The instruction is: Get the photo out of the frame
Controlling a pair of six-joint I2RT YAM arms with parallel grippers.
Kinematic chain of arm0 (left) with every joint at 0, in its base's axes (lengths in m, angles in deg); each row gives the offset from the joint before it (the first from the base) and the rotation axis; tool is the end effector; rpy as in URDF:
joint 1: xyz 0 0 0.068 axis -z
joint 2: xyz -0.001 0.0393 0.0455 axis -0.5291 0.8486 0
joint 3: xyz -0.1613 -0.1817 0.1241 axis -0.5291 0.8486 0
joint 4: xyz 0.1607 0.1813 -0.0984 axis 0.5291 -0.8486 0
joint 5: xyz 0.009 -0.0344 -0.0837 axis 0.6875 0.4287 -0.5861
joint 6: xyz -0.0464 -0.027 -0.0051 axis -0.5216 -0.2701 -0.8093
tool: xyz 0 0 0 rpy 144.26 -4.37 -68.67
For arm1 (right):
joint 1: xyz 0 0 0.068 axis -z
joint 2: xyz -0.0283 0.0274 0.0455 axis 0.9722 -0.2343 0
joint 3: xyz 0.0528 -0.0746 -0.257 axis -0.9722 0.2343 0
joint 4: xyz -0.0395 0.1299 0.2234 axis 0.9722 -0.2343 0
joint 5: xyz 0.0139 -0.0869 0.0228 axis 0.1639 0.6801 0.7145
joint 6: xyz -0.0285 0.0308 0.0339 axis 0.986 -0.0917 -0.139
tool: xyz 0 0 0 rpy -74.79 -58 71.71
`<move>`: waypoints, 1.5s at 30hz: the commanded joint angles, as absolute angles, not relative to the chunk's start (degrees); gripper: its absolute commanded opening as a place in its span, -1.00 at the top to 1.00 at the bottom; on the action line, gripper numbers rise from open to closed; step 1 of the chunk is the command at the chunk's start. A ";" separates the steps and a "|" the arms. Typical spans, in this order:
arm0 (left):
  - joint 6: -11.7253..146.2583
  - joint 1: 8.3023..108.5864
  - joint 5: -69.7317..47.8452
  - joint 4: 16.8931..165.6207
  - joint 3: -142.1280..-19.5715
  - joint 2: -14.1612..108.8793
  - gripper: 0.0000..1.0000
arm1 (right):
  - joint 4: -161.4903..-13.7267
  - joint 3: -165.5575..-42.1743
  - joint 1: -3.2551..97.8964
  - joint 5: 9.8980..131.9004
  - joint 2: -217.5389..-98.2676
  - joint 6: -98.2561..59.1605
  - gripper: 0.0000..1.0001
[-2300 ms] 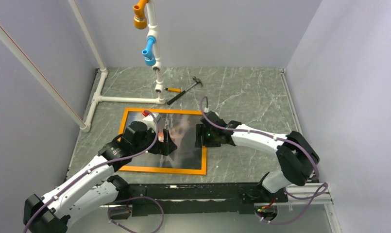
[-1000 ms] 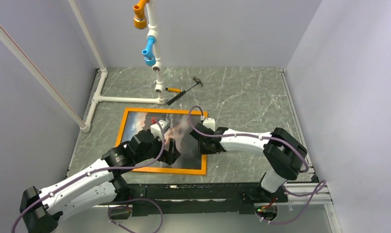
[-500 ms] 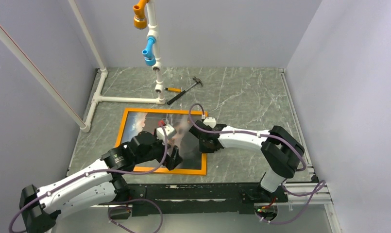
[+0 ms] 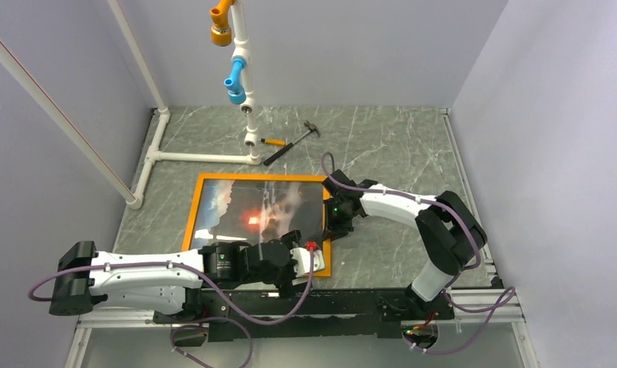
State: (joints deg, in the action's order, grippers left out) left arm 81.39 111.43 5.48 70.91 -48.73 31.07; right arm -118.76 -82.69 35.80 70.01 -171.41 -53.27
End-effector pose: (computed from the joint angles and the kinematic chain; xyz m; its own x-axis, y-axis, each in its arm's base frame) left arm 0.0455 -0.2179 0.2505 -0.0682 0.6084 -0.7907 0.9566 0.2649 0.1213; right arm 0.2249 0.2002 0.1608 -0.9895 -0.0024 -0.1447 -0.0475 0.9498 0.3092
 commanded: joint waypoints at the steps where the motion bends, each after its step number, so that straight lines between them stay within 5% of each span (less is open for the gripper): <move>1: 87.04 112.51 10.93 77.74 -46.86 31.83 -0.97 | -116.69 -82.56 37.72 56.66 -167.98 -49.66 1.00; 24: 84.13 112.80 12.74 82.05 -43.70 34.90 -0.99 | -121.11 -84.38 37.15 63.87 -160.41 -54.05 1.00; 43: 84.52 124.84 35.17 88.71 -46.79 49.65 -0.97 | -119.65 -83.77 37.13 61.49 -160.69 -56.08 1.00; 44: 83.72 124.72 34.09 88.71 -46.56 48.35 -0.97 | -119.67 -83.51 36.70 62.79 -160.57 -55.19 0.94; 45: 82.77 124.49 32.64 88.56 -46.30 46.83 -0.97 | -119.55 -83.30 35.87 64.73 -160.31 -54.06 0.57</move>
